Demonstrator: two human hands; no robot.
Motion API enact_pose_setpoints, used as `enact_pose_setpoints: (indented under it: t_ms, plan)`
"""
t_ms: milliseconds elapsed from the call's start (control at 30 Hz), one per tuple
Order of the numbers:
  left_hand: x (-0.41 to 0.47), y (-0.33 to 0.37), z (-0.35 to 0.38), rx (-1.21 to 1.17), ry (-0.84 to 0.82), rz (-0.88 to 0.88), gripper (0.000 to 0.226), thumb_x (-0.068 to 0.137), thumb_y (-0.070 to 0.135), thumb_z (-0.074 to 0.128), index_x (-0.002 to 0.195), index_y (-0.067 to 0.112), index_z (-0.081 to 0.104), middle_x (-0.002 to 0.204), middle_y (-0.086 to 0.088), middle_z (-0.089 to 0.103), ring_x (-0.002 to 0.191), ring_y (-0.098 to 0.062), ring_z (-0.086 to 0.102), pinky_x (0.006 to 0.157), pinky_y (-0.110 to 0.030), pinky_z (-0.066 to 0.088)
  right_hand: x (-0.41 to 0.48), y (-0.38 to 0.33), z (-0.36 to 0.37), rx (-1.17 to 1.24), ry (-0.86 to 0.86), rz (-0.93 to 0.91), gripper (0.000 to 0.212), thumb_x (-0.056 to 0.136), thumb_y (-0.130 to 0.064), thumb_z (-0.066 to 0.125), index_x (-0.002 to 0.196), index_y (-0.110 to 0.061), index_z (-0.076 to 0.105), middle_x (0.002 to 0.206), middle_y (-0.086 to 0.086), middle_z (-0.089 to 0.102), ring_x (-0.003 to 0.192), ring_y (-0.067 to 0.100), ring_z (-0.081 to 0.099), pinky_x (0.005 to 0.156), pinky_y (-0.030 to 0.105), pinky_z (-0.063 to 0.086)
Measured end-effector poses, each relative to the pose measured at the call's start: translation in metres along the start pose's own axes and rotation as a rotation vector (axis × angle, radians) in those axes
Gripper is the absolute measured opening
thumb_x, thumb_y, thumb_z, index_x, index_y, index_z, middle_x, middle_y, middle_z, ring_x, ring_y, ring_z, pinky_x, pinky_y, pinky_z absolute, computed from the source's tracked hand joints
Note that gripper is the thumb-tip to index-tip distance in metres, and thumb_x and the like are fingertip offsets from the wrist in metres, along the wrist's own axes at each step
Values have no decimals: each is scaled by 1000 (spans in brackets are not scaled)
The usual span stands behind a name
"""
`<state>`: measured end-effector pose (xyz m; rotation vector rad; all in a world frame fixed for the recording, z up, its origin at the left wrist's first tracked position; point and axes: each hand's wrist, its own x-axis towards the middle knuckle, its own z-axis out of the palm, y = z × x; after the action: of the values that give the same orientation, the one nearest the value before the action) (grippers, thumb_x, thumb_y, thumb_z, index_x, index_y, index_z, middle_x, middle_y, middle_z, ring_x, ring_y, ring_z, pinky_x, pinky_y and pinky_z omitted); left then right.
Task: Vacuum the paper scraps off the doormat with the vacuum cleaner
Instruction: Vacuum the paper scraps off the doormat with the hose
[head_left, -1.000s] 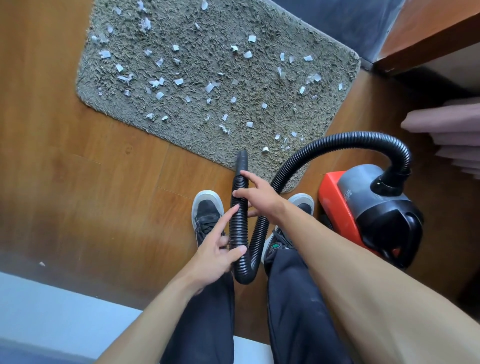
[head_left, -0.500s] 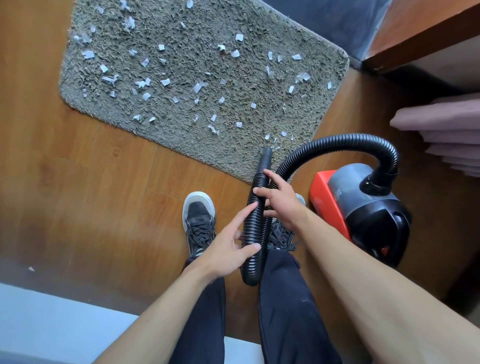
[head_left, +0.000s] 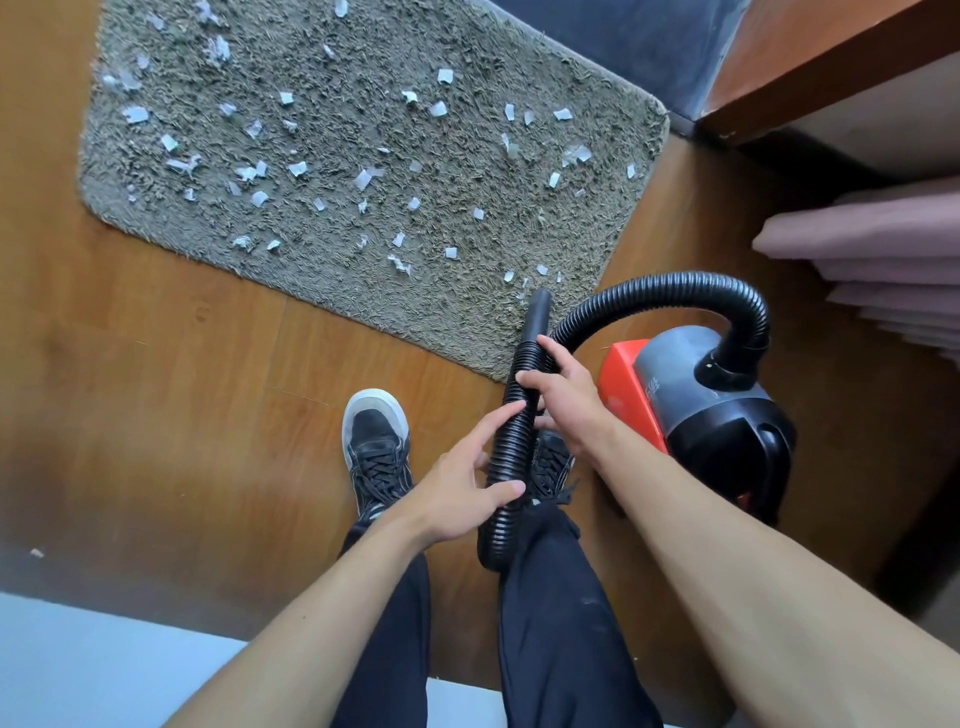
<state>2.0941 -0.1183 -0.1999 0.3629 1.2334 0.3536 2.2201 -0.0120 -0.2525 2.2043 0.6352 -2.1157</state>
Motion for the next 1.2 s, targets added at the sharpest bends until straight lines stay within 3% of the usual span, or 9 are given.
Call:
enact_pose_setpoints:
  t_ms: [167,267,467,733,800,1033,1200]
  plan:
    - [-17,1,-3,-87,30,22,77,96,-5,56,147,46,29,102,3,65,64,6,62,56,-7,45,-3,-2,18,-44,-81,5,62,91,-3,59,144,-32,43,103,4,64,68,10,61,48,21,51]
    - [-22,3,-9,-95,50,33,75,96,-9,52,149,39,29,100,3,63,61,8,61,53,-4,43,-2,-4,29,-45,-106,-8,66,91,-3,60,147,-31,40,95,4,64,68,10,62,49,23,52]
    - [-15,13,-17,-87,56,26,76,97,-8,53,150,40,29,93,3,63,60,4,62,53,-7,45,1,-14,31,-12,-89,-60,65,92,-4,58,148,-29,38,92,1,61,76,14,63,51,22,55]
    - [-7,14,-10,-96,20,-30,77,96,-1,57,144,55,33,94,3,70,71,-6,67,58,-18,52,2,-11,16,10,-35,-15,64,92,-4,58,148,-30,37,111,7,65,73,14,62,46,20,50]
    - [-4,14,-6,-63,15,-27,78,96,2,59,142,59,33,97,7,71,79,-7,68,67,-23,54,3,-8,11,23,-14,-13,63,92,-3,58,147,-28,39,116,8,64,77,17,64,47,21,51]
    - [4,17,-4,-15,37,-10,79,94,6,63,138,64,34,101,13,68,94,-13,69,84,-34,56,9,-9,2,-27,-28,-48,61,93,-6,59,147,-26,38,95,0,63,76,13,64,52,22,55]
    - [-3,19,-6,-35,50,13,78,95,1,60,143,57,33,98,12,70,79,-3,67,64,-17,52,8,-10,9,-49,-52,-81,61,92,-5,59,145,-29,40,89,6,61,72,14,62,50,22,51]
